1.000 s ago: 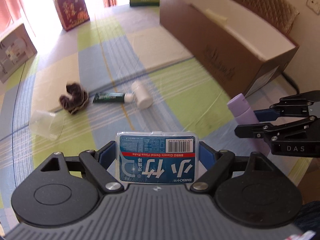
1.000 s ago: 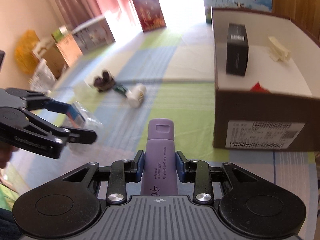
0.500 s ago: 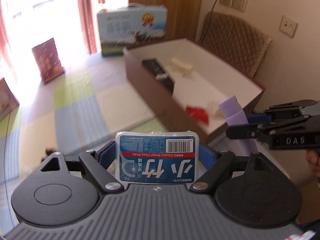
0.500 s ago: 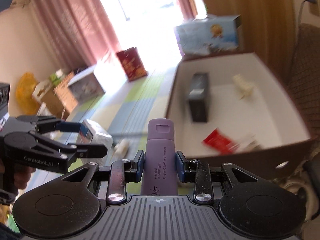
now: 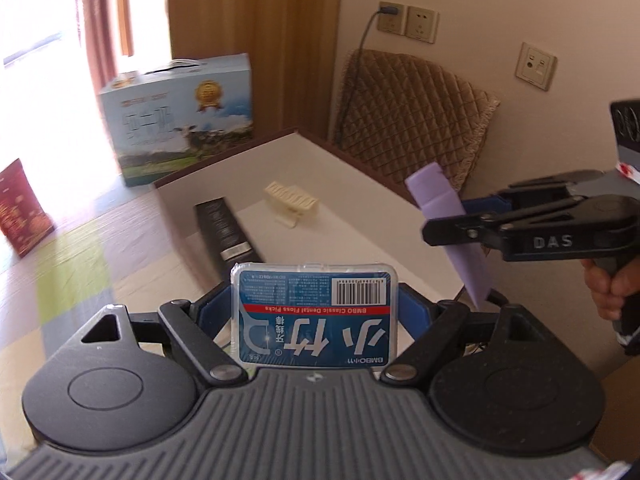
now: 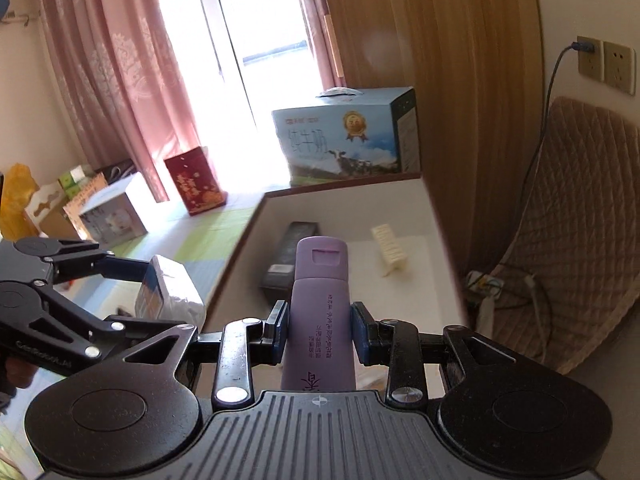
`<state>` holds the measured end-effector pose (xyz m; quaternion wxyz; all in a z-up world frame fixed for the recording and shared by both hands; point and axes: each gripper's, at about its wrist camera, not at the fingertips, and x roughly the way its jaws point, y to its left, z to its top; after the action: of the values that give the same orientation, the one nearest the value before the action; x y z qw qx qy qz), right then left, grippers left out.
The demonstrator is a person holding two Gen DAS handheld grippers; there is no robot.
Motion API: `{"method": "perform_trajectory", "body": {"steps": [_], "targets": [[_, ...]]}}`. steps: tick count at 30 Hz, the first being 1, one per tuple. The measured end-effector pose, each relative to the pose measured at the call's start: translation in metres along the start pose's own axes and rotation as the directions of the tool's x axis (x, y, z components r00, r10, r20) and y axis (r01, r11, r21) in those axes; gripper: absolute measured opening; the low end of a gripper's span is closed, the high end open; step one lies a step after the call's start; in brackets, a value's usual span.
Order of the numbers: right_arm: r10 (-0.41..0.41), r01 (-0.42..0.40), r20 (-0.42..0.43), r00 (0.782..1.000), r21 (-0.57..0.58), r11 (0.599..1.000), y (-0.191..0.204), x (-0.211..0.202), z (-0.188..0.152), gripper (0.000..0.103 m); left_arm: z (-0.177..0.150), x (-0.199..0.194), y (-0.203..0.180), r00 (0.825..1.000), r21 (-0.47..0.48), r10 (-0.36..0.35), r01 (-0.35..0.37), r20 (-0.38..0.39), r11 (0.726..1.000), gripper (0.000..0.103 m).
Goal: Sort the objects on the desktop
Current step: 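Carry the purple tube and floss pick box over the brown box, then open both grippers to drop the tube and floss box inside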
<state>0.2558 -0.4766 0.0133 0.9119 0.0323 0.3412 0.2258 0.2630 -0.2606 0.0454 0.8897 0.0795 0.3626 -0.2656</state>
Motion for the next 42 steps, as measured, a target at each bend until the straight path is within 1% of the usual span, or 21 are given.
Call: {"method": "perform_trajectory", "body": {"steps": [5,8,15,19,24,31,33,37,42], "targets": [[-0.014,0.011,-0.054,0.998,-0.053,0.999,-0.019,0.021,0.004,0.030,0.014,0.036,-0.008,0.998,0.041,-0.023,0.025,-0.057,0.999,0.083],[-0.022,0.014,-0.087,0.996,-0.088,0.996,-0.026,0.033,0.002,0.030,0.016,0.055,-0.012,0.995,0.072,-0.015,0.022,-0.095,0.997,0.083],[-0.019,0.005,-0.143,0.990,-0.100,0.995,-0.041,0.052,-0.005,0.030,0.012,0.088,-0.015,0.986,0.140,-0.003,0.027,-0.169,0.990,0.083],[-0.016,-0.002,-0.170,0.985,-0.107,0.994,-0.044,0.059,-0.009,0.030,0.008,0.102,-0.015,0.978,0.169,-0.008,0.044,-0.210,0.985,0.083],[-0.013,-0.011,-0.197,0.980,-0.120,0.993,-0.048,0.065,-0.013,0.030,0.002,0.116,-0.015,0.968,0.201,-0.005,0.057,-0.252,0.978,0.083],[-0.016,-0.016,-0.227,0.974,-0.139,0.990,-0.049,0.071,-0.018,0.030,-0.007,0.131,-0.015,0.952,0.230,0.018,0.055,-0.306,0.972,0.083],[-0.017,-0.017,-0.230,0.973,-0.144,0.989,-0.048,0.072,-0.018,0.030,-0.009,0.132,-0.014,0.948,0.219,0.007,0.066,-0.317,0.974,0.083],[-0.039,0.000,-0.235,0.971,-0.165,0.986,-0.046,0.074,-0.018,0.030,-0.009,0.133,-0.013,0.946,0.213,0.002,0.071,-0.325,0.974,0.083],[-0.063,0.020,-0.241,0.969,-0.179,0.984,-0.045,0.074,-0.018,0.030,-0.009,0.133,-0.011,0.946,0.210,0.017,0.054,-0.324,0.976,0.083]]}}
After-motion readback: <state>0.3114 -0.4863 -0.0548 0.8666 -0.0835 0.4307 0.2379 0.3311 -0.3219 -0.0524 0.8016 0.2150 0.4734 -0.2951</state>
